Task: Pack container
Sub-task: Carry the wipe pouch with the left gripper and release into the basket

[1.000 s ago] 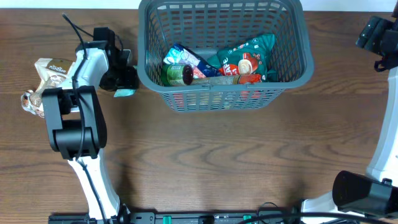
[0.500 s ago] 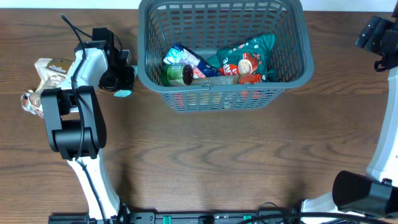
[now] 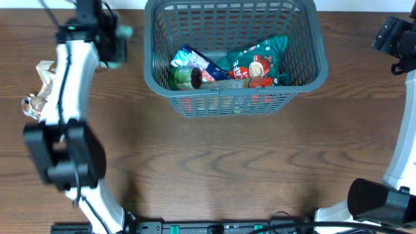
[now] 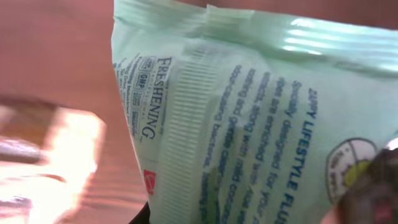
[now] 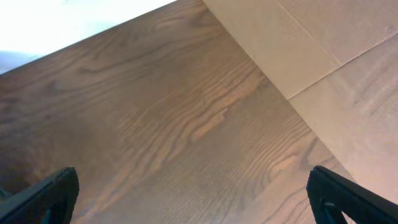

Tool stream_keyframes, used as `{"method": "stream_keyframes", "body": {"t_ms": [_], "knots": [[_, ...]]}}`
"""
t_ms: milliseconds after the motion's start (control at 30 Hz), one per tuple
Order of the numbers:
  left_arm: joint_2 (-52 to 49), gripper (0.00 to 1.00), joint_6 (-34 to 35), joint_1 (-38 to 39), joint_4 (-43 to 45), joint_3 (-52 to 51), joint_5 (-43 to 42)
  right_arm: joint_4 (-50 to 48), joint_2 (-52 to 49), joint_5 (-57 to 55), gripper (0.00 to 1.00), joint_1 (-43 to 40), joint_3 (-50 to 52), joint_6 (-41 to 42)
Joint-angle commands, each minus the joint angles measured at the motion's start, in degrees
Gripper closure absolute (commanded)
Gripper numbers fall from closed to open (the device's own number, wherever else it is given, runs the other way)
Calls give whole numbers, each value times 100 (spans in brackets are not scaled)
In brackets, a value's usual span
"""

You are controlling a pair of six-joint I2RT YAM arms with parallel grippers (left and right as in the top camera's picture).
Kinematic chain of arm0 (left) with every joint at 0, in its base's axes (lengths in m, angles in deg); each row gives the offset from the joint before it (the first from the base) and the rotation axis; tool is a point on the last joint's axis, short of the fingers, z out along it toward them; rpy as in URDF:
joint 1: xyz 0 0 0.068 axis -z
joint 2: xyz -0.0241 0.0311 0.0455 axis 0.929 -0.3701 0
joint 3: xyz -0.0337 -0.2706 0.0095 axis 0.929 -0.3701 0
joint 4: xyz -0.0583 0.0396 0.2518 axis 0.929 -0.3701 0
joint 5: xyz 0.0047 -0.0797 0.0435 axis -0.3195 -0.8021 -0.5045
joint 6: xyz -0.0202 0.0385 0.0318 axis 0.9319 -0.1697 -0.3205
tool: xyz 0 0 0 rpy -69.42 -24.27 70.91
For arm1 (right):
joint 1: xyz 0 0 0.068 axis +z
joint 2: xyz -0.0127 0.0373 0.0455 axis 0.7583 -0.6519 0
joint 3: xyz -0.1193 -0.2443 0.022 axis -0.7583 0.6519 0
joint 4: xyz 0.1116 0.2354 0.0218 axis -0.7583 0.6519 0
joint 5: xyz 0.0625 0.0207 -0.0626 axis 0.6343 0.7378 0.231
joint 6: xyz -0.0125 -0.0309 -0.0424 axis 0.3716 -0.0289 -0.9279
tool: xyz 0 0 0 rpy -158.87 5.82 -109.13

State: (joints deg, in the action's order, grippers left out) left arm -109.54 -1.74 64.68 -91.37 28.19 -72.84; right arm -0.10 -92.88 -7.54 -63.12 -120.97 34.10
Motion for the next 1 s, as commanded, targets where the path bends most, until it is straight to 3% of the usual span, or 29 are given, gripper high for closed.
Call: {"method": "stream_keyframes", "body": {"t_ms": [0,133,467,967], "knots": [[855,94,356,-22,234,210,269,-2,98,-17,1,-48,-85,81],[1578,94,595,31,577,210,-153,-2,98,-17,1,-48,-85,81],[2236,94,114,752,1010,210,-2990,-2,98,-17,1,-48,-85,81],[988,94,-120,2413,857,210,-3049,0,98,-17,1,-48,-85,81]]}}
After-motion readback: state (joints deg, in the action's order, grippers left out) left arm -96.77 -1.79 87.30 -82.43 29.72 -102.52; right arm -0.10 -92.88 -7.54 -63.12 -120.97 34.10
